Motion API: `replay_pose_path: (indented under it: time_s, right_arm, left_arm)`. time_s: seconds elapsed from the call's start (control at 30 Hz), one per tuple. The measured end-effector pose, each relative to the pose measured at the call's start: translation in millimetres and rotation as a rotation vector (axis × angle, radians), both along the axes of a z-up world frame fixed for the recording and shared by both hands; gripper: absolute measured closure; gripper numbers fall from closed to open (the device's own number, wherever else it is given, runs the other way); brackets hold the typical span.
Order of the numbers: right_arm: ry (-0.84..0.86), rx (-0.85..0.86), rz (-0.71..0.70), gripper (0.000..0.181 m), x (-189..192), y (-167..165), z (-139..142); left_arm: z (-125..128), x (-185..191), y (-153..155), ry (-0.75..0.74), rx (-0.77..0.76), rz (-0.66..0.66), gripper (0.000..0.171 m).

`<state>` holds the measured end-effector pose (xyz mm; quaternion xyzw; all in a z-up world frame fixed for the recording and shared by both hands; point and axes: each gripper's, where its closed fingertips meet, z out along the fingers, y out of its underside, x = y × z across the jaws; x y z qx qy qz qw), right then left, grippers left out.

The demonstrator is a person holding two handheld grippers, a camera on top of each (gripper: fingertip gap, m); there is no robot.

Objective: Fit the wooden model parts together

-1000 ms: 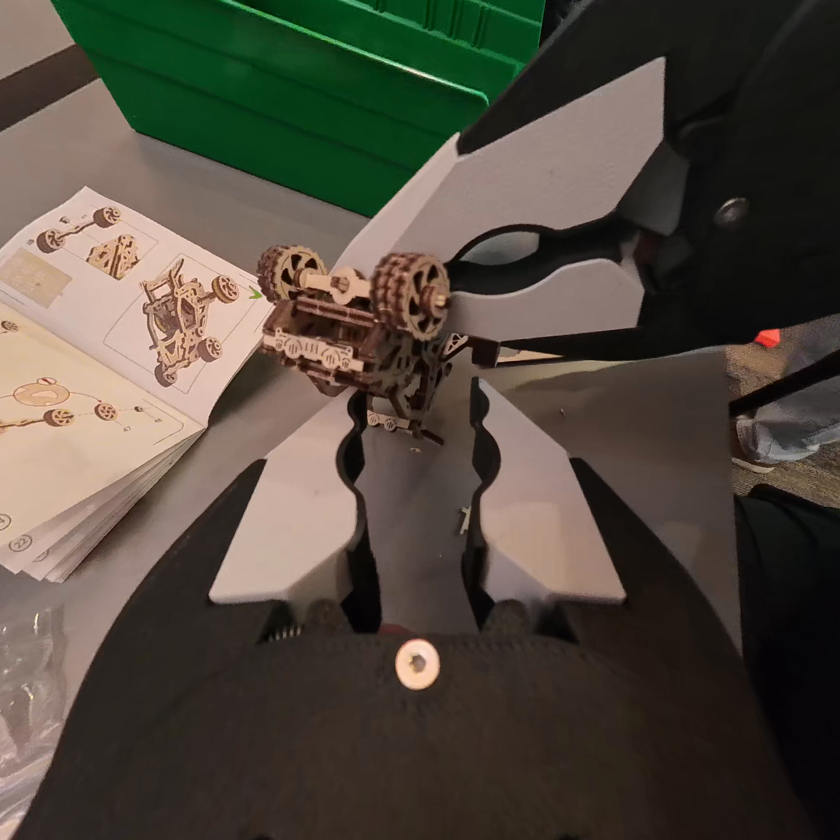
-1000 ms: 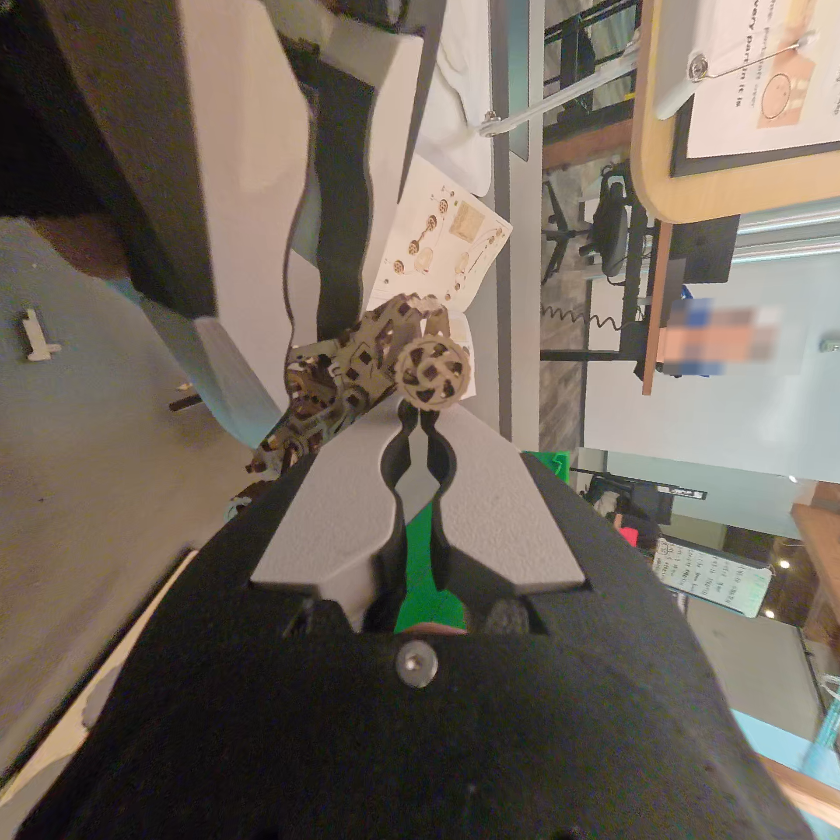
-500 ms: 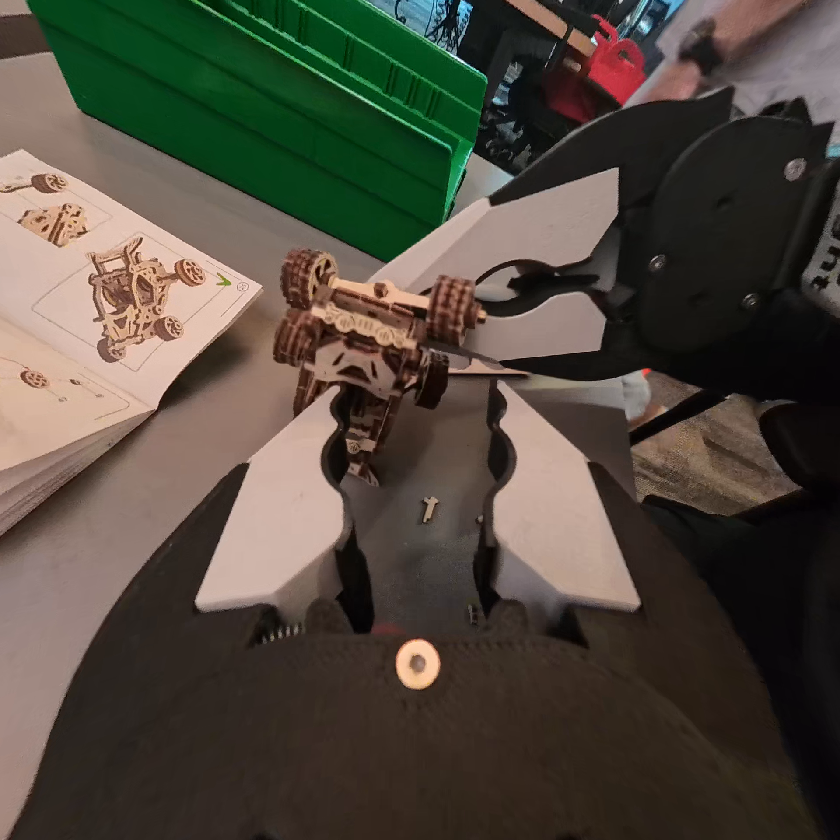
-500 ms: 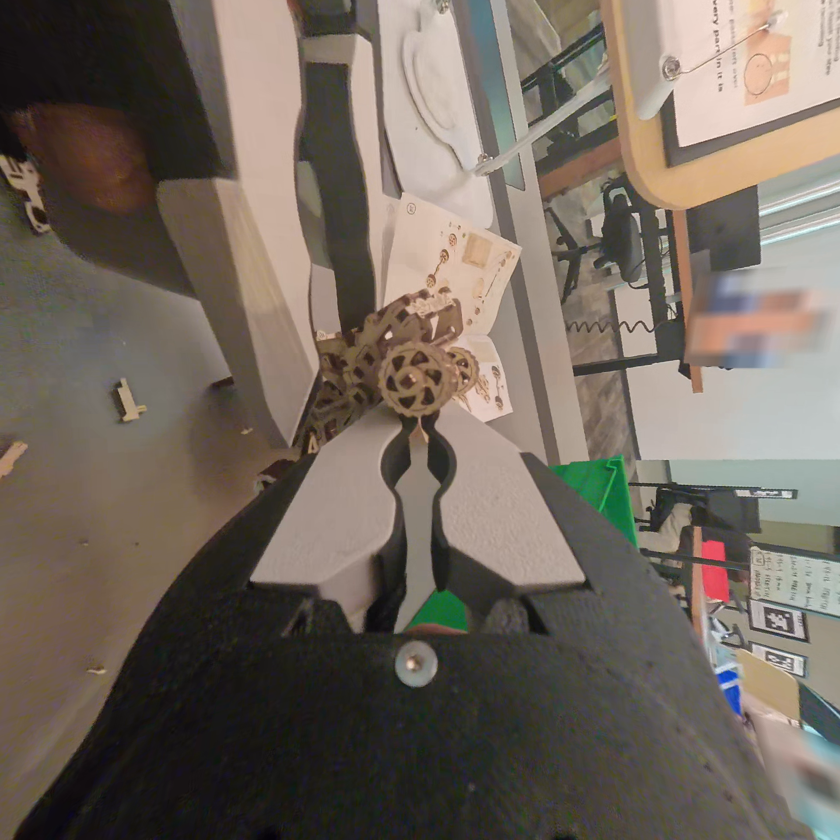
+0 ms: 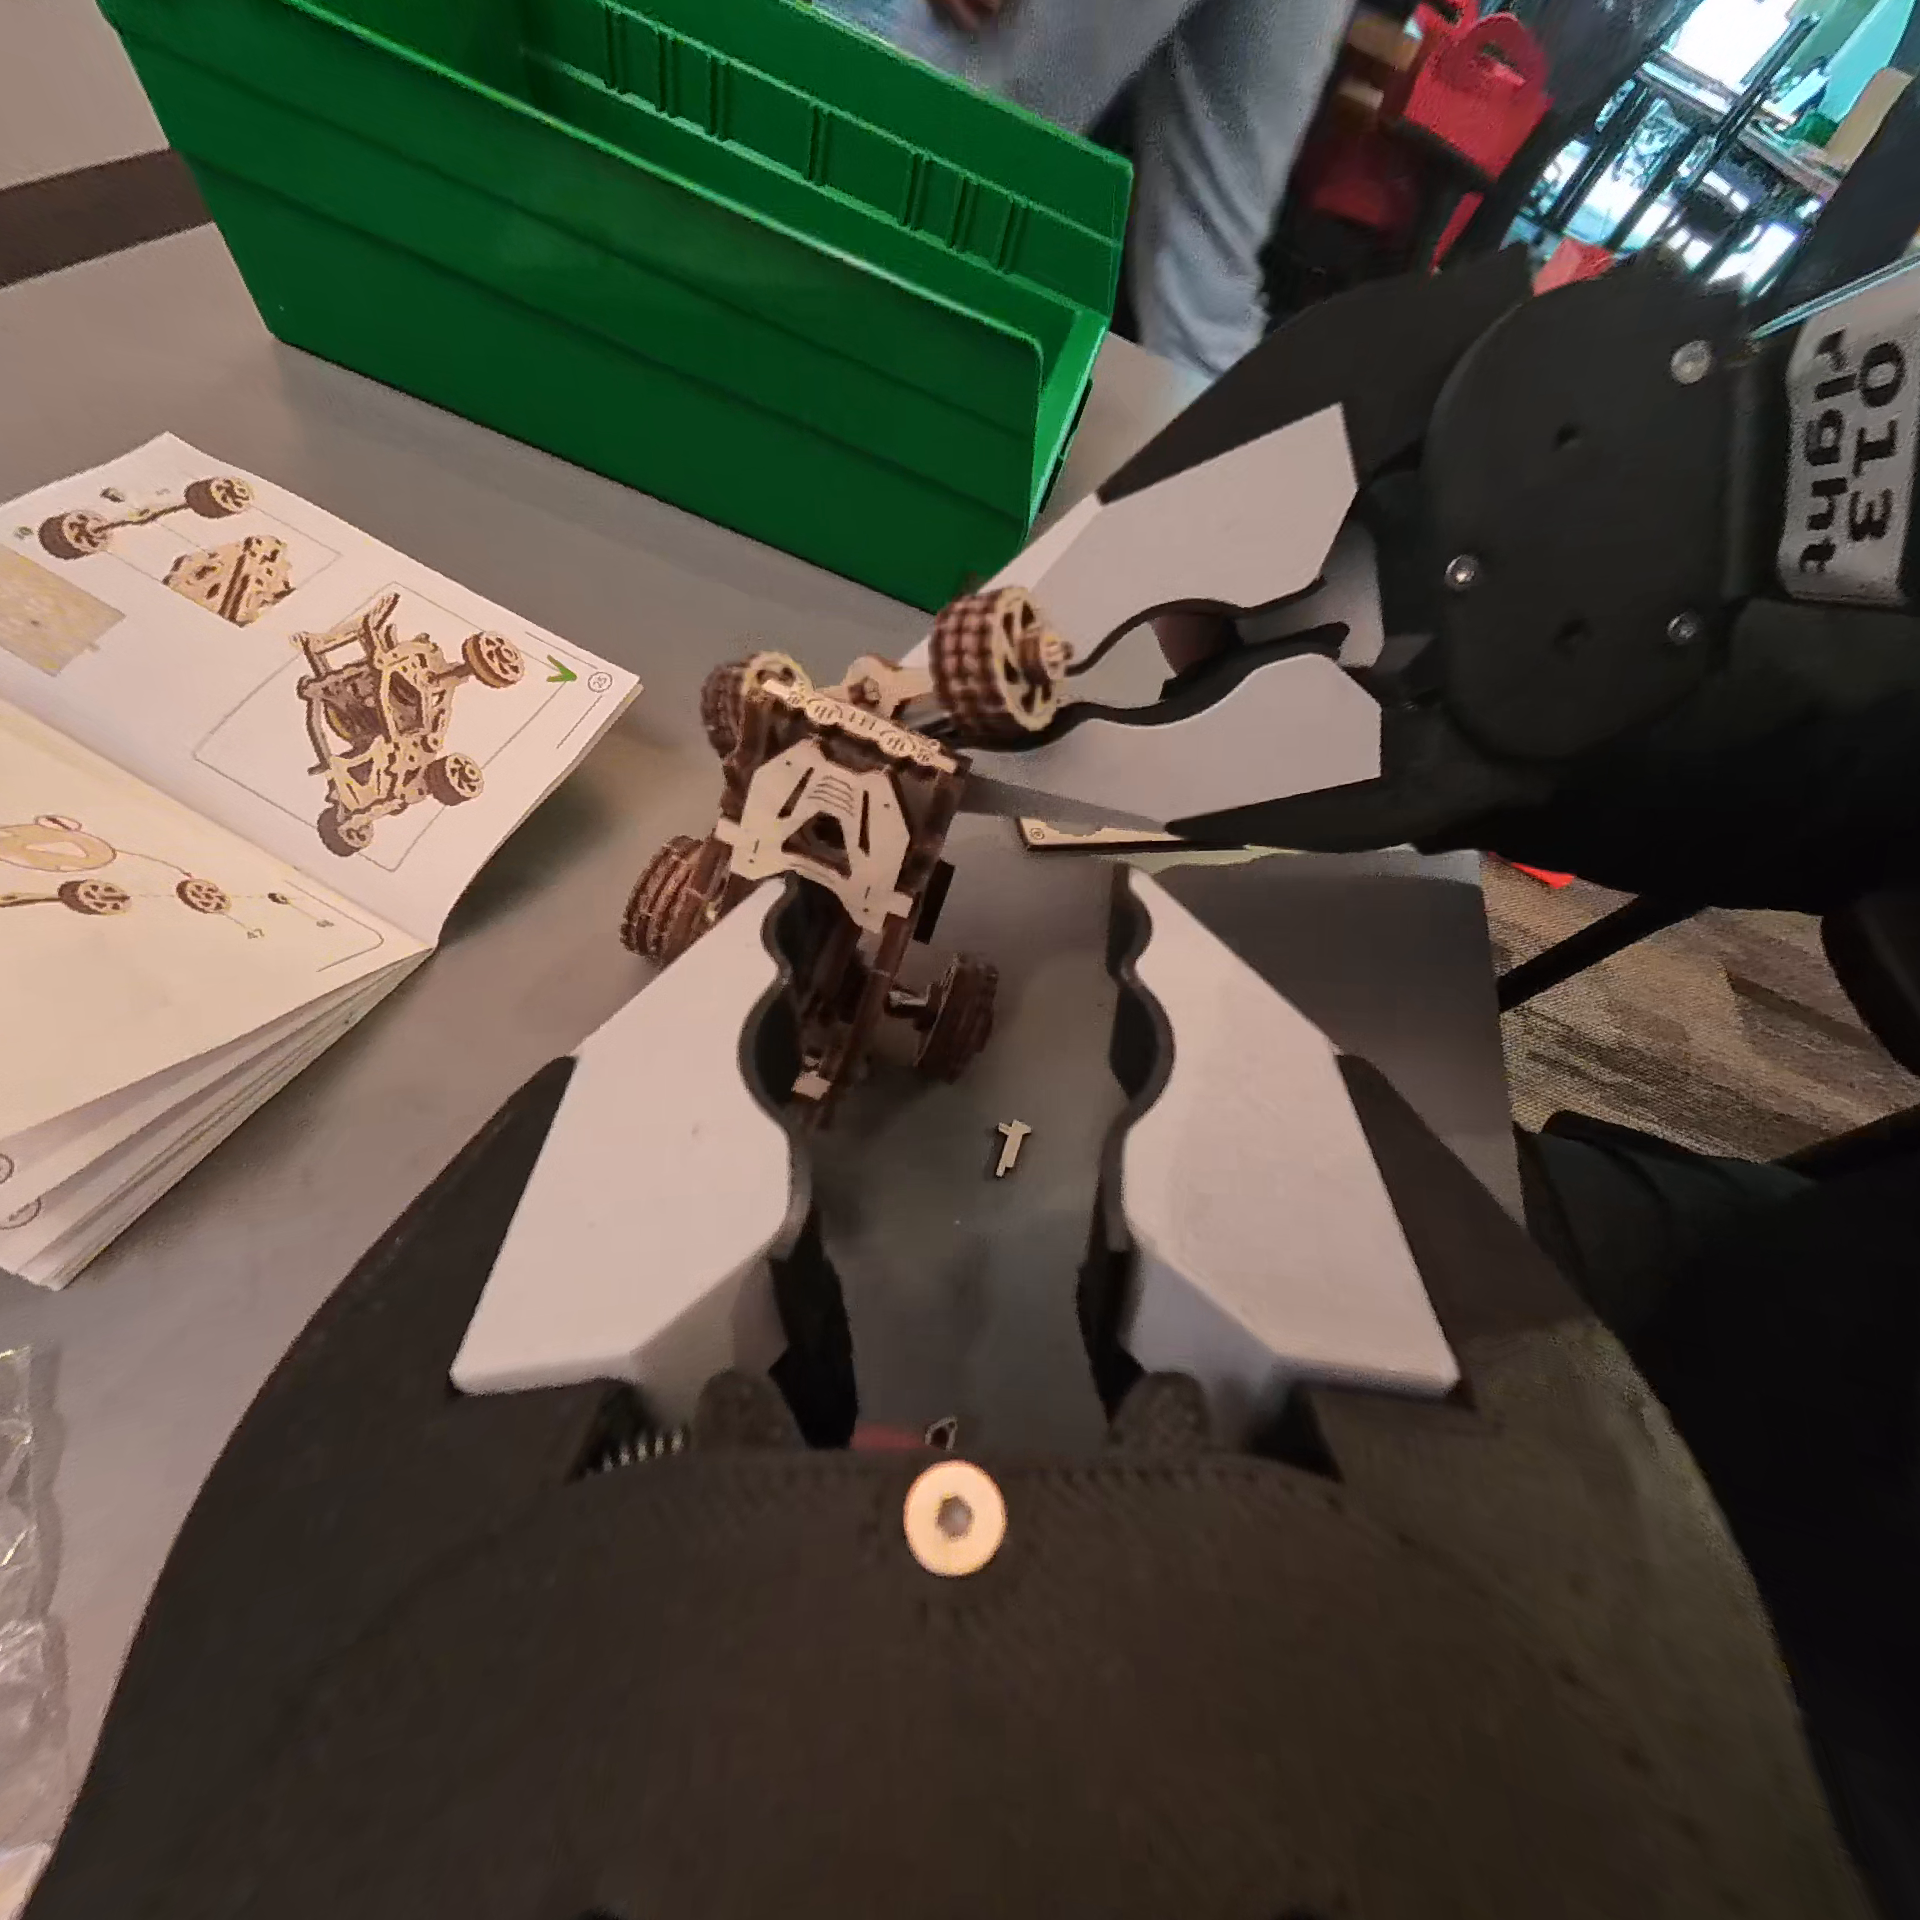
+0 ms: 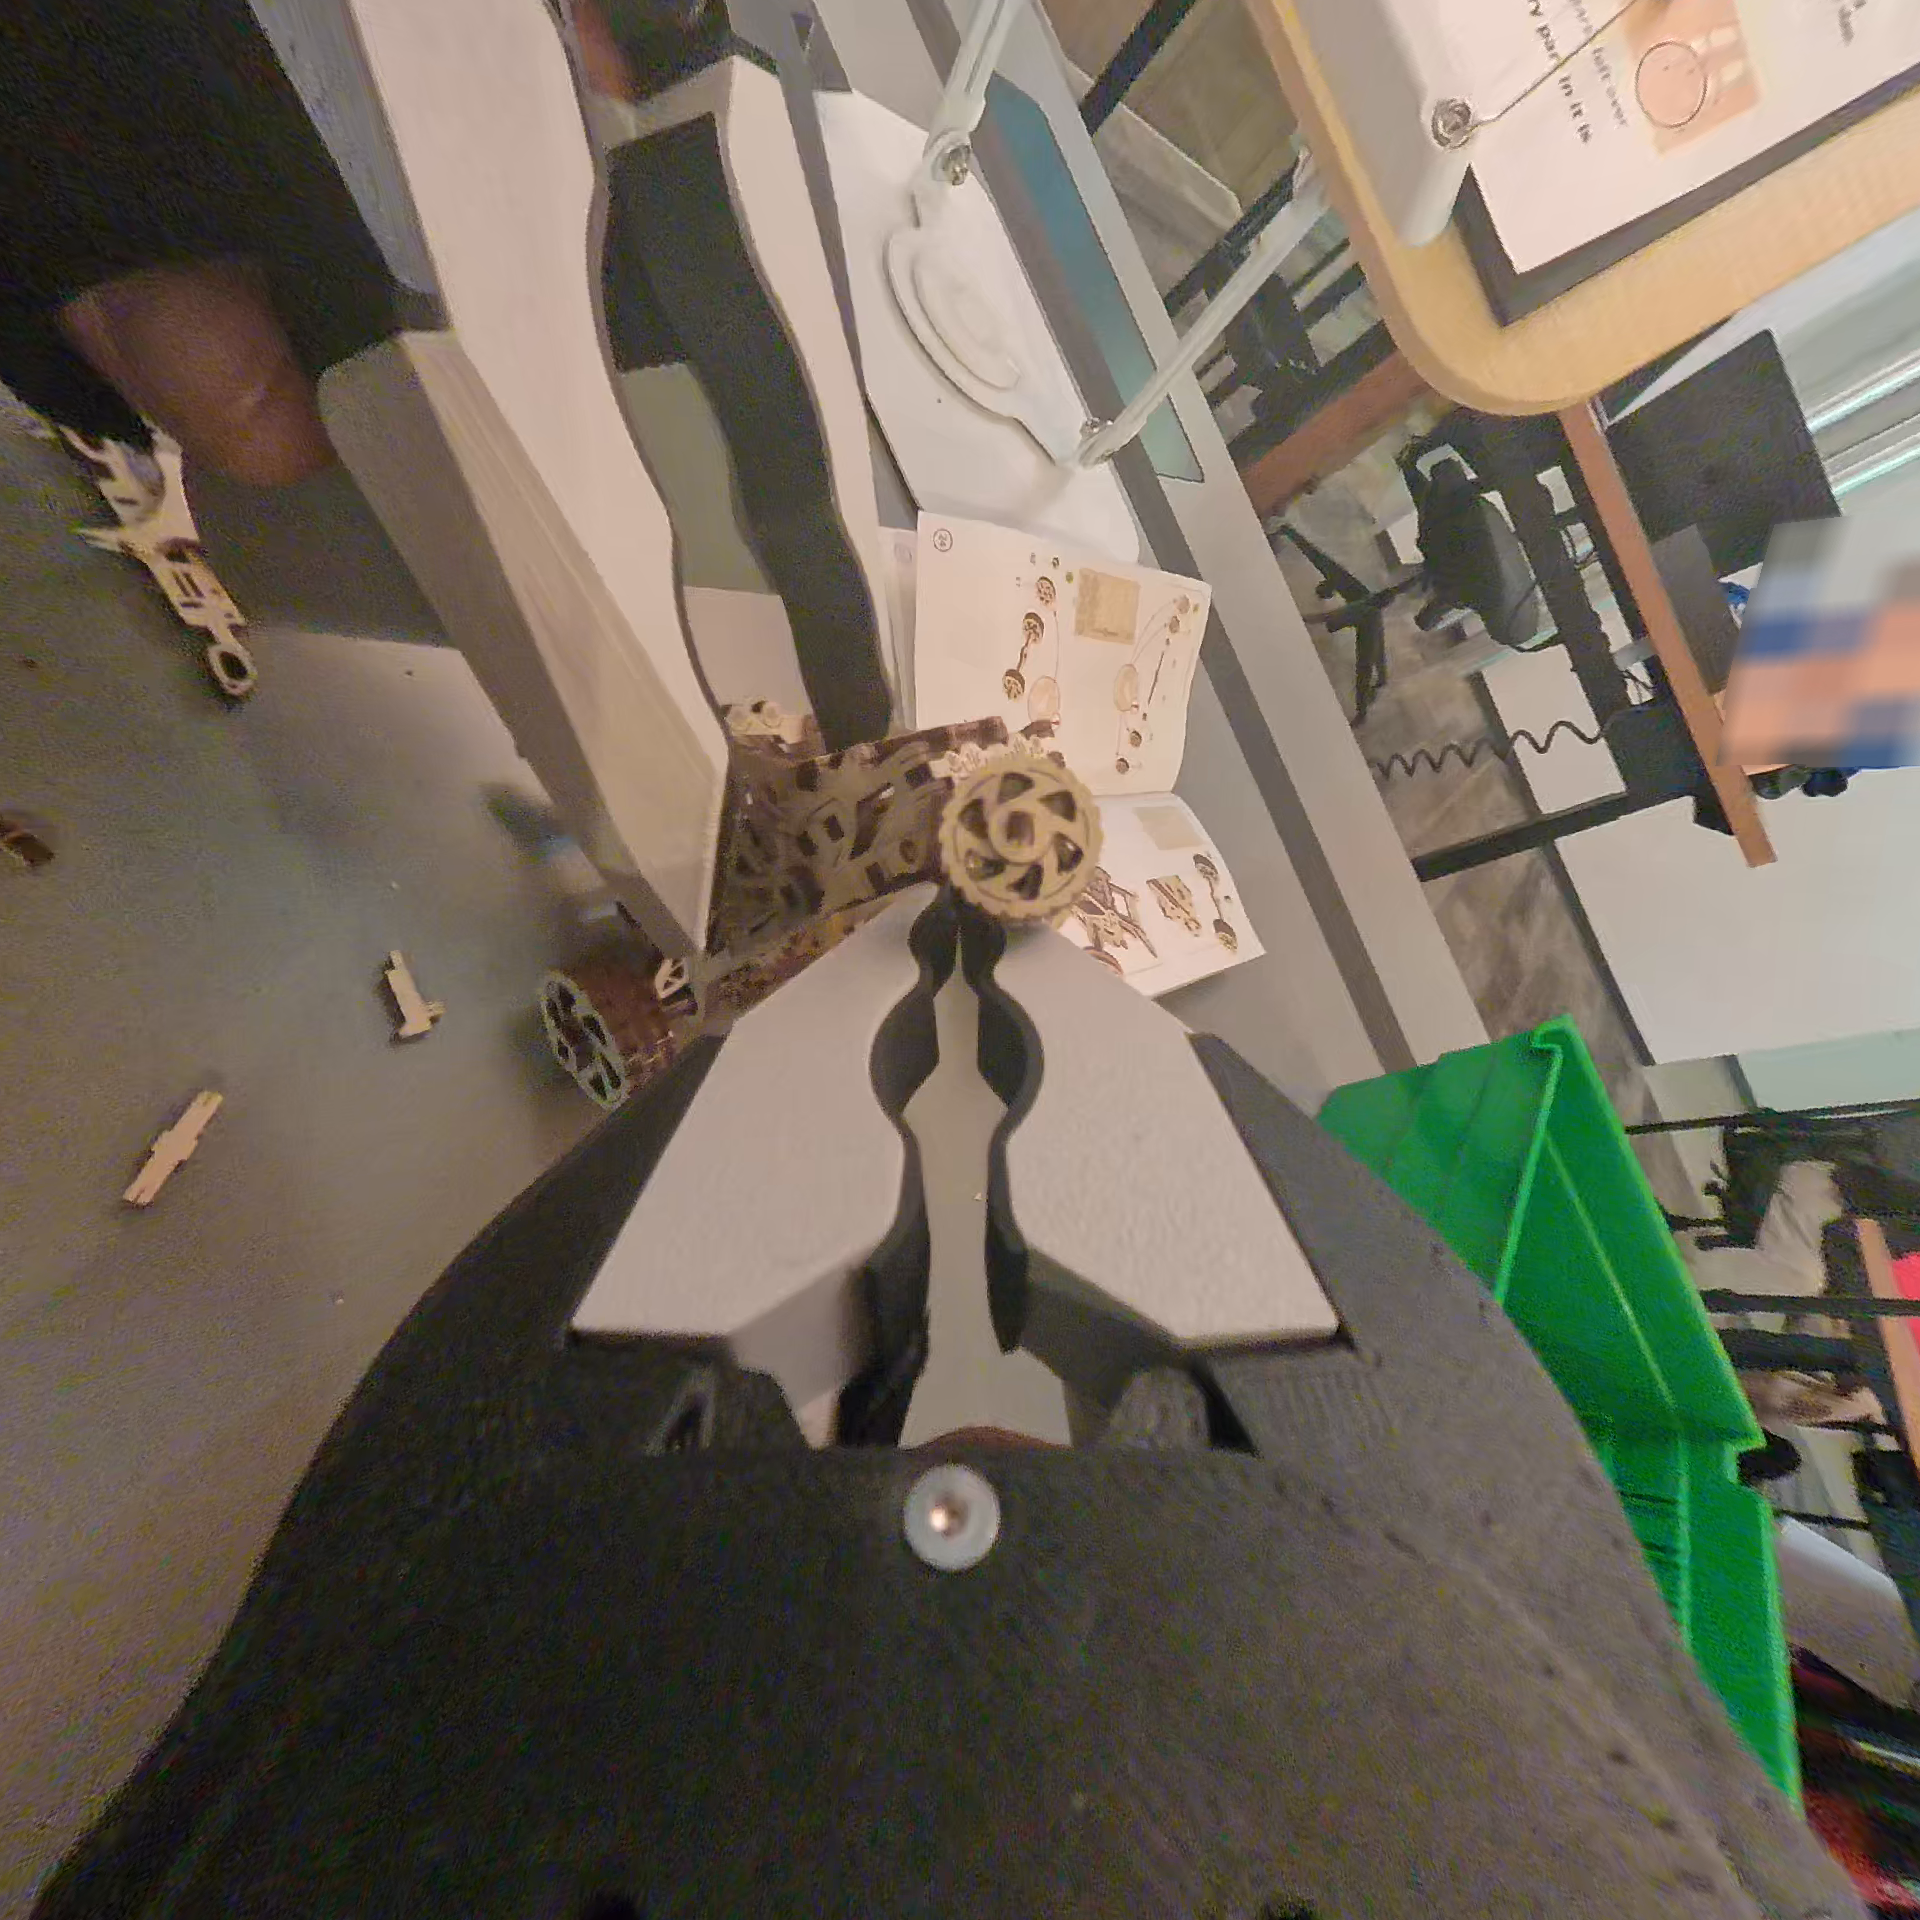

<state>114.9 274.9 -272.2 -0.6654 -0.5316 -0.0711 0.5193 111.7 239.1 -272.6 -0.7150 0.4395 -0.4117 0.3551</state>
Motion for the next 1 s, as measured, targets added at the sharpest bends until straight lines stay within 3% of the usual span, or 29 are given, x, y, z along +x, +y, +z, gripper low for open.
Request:
replay_pose_path:
  time_s: [0.4, 0.7, 0.87, 1.0]
  right_arm:
    - [0.068, -0.071, 0.025, 0.181, 4, -6, -10]
    - [0.148, -0.205, -0.022, 0.181, 23, -14, -20]
    - [0.208, -0.359, -0.179, 0.155, 58, -11, -35]
    - [0.248, -0.506, -0.272, 0.138, 63, -14, -59]
  left_arm:
    - [6, -5, 6, 0.090, 0.093, 0.003, 0.113]
    - [15, -8, 29, 0.206, 0.168, -0.077, 0.088]
    - [27, -8, 31, 0.185, 0.146, -0.132, 0.086]
    - [30, -7, 38, 0.262, 0.205, -0.145, 0.086]
